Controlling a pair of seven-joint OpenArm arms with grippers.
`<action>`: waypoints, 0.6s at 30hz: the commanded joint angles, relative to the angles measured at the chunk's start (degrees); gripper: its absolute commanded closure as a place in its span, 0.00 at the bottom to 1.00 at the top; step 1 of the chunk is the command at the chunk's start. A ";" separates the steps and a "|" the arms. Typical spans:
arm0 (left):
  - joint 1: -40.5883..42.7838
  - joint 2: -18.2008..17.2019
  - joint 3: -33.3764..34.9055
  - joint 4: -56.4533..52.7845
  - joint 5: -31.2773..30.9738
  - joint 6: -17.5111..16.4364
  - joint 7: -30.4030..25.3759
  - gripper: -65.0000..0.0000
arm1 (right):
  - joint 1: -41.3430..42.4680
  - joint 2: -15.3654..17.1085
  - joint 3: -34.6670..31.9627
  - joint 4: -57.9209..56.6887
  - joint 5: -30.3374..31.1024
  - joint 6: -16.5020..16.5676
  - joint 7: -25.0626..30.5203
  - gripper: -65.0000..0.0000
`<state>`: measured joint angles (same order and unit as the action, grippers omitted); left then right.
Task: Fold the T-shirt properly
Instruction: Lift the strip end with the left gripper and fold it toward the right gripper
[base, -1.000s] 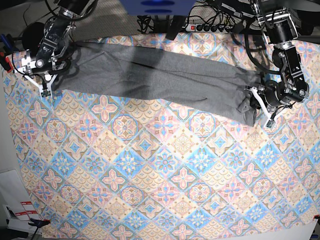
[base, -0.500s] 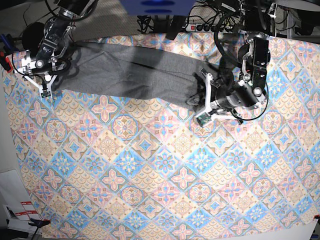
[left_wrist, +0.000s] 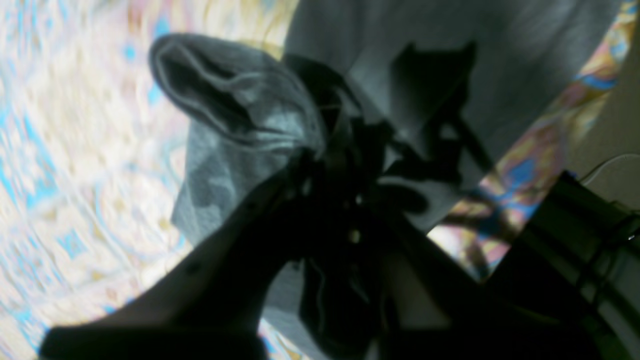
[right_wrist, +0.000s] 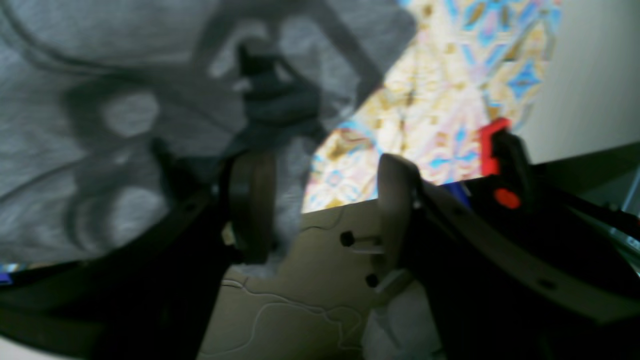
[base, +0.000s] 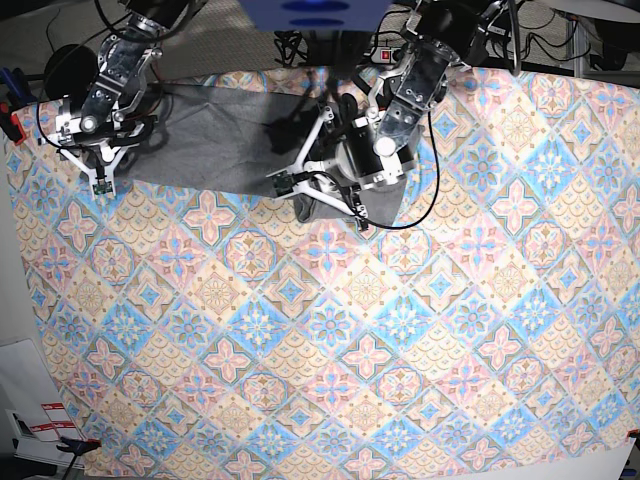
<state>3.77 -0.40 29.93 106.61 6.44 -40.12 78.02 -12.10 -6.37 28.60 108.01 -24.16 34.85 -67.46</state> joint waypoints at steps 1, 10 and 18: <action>-0.56 1.15 0.97 0.16 0.38 0.12 -0.61 0.99 | 0.36 0.35 0.10 1.14 -0.32 -0.17 0.43 0.50; -1.88 5.72 3.43 -10.74 2.31 0.12 -4.22 0.99 | 0.54 0.35 0.19 1.14 -0.32 -0.17 0.43 0.50; -3.73 9.40 4.04 -11.79 2.40 0.12 -4.30 0.99 | 0.63 0.35 0.19 1.14 -0.32 -0.17 0.43 0.50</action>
<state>0.58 7.86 33.47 93.89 9.54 -40.03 74.56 -11.88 -6.46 28.67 108.01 -24.03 34.85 -67.33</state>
